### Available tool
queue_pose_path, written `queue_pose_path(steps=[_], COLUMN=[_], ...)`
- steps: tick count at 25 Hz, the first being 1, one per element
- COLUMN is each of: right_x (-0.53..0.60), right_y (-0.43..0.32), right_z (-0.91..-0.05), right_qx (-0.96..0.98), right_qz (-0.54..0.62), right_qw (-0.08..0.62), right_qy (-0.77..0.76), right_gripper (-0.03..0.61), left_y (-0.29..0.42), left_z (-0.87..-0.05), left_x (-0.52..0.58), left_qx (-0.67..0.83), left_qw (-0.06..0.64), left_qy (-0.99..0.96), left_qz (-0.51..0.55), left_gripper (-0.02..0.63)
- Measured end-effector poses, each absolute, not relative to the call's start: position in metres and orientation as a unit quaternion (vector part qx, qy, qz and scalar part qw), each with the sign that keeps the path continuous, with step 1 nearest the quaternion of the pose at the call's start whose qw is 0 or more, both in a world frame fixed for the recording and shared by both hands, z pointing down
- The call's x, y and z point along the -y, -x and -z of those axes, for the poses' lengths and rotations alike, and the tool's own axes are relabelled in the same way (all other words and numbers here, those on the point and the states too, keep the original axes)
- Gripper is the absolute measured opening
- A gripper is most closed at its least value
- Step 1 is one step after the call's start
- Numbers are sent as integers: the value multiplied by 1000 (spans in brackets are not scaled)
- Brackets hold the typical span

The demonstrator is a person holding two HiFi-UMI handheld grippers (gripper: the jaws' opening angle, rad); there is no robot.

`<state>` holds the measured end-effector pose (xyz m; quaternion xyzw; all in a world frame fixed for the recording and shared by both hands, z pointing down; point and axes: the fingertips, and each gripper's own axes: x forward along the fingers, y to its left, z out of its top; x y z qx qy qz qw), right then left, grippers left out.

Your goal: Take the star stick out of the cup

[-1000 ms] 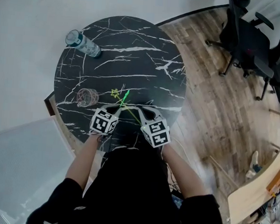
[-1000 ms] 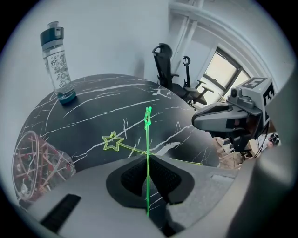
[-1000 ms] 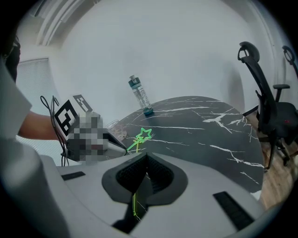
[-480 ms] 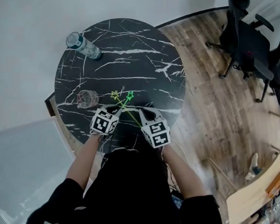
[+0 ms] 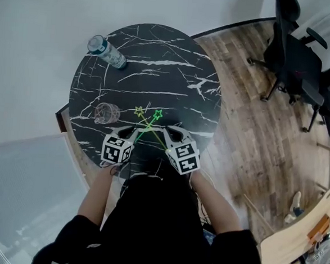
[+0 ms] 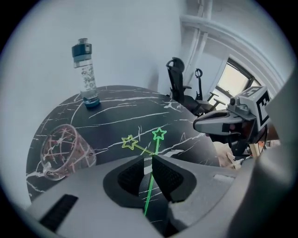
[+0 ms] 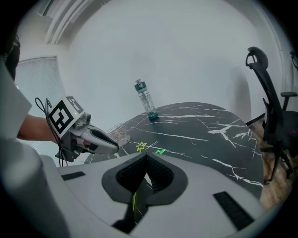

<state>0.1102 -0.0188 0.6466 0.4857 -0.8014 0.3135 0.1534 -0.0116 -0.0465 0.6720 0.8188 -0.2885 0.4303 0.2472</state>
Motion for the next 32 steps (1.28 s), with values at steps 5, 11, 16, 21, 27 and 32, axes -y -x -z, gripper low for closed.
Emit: queue_pose_path(steps=[5, 11, 16, 21, 27, 32], right_x=[26, 35, 43, 53, 49, 39], right_y=[-94, -58, -27, -1, 30, 50], right_z=[-630, -602, -578, -553, -513, -465], right_qx=[824, 854, 874, 882, 884, 884], right_qz=[-290, -250, -219, -180, -136, -75], right_qw=[153, 151, 139, 129, 119, 104], right_qy=[-463, -430, -411, -417, -430, -449], right_gripper=[-3, -3, -3, -5, -5, -5], left_y=[29, 48, 66, 89, 119, 146], left_z=[-650, -616, -586, -560, -528, -486], left_x=[44, 39, 34, 32, 23, 8], left_qx=[346, 418, 459, 495, 520, 527], left_qw=[242, 239, 233, 224, 202, 176], left_qy=[-820, -814, -813, -809, -810, -819], left_qz=[-387, -326, -273, -223, -180, -141], left_gripper=[20, 0, 0, 0, 0, 0])
